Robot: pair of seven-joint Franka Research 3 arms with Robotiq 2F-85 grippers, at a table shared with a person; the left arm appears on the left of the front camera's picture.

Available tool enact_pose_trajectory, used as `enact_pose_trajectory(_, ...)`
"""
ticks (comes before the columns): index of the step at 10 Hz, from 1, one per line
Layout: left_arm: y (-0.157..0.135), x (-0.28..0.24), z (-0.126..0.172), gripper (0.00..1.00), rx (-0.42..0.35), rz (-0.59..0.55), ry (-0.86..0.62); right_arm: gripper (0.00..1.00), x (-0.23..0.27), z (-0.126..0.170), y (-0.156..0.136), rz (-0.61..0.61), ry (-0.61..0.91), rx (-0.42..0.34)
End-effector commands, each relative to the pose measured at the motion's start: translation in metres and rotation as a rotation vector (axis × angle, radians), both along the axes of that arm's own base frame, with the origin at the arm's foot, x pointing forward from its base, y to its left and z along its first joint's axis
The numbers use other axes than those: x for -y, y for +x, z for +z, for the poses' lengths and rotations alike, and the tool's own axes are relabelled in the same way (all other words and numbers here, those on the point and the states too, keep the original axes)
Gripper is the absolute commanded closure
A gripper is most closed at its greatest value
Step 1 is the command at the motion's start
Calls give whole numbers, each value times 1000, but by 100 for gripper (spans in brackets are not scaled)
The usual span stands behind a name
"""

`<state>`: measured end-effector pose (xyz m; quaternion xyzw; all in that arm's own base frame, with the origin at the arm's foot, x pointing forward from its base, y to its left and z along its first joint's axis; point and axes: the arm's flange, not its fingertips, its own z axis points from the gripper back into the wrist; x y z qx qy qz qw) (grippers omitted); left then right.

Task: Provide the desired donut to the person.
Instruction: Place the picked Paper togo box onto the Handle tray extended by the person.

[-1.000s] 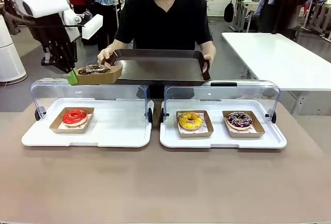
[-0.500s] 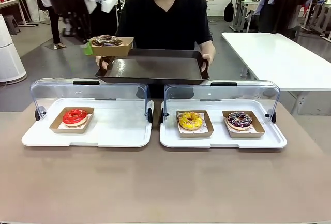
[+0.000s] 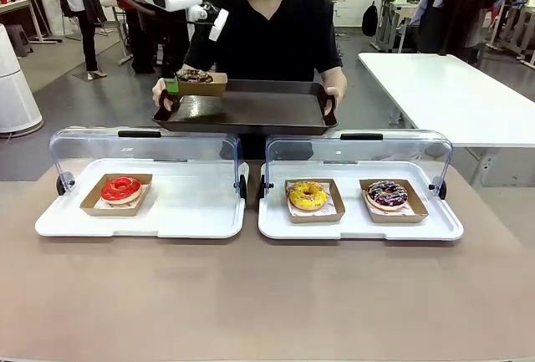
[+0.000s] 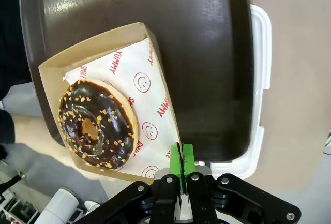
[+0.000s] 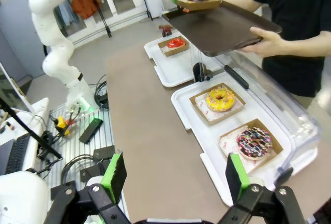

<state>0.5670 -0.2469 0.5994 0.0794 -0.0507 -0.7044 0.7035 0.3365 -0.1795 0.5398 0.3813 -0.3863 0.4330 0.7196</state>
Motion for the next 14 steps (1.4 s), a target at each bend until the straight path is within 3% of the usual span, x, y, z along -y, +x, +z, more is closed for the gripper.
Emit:
enact_pose_trajectory(1, 27, 7, 8, 99, -27, -14, 13, 0, 0, 0, 0, 2, 16, 2)
enact_pose_trajectory(6, 46, 1, -13, 99, -64, -47, -5, 0, 0, 0, 0, 2, 16, 2)
enact_pose_trajectory(7, 44, -3, -18, 91, -75, -42, -21, 0, 0, 0, 0, 2, 16, 2)
enact_pose_trajectory(8, 45, -5, -22, 82, -86, -45, -31, 0, 0, 0, 0, 2, 16, 2)
enact_pose_trajectory(9, 47, -5, -21, 58, -95, -53, -38, 0, 0, 0, 0, 2, 16, 2)
enact_pose_trajectory(11, 45, -7, -19, 0, -94, -58, -43, 0, 0, 0, 0, 2, 16, 2)
enact_pose_trajectory(14, 43, -8, -14, 0, -101, -66, -50, 0, 0, 0, 0, 2, 16, 2)
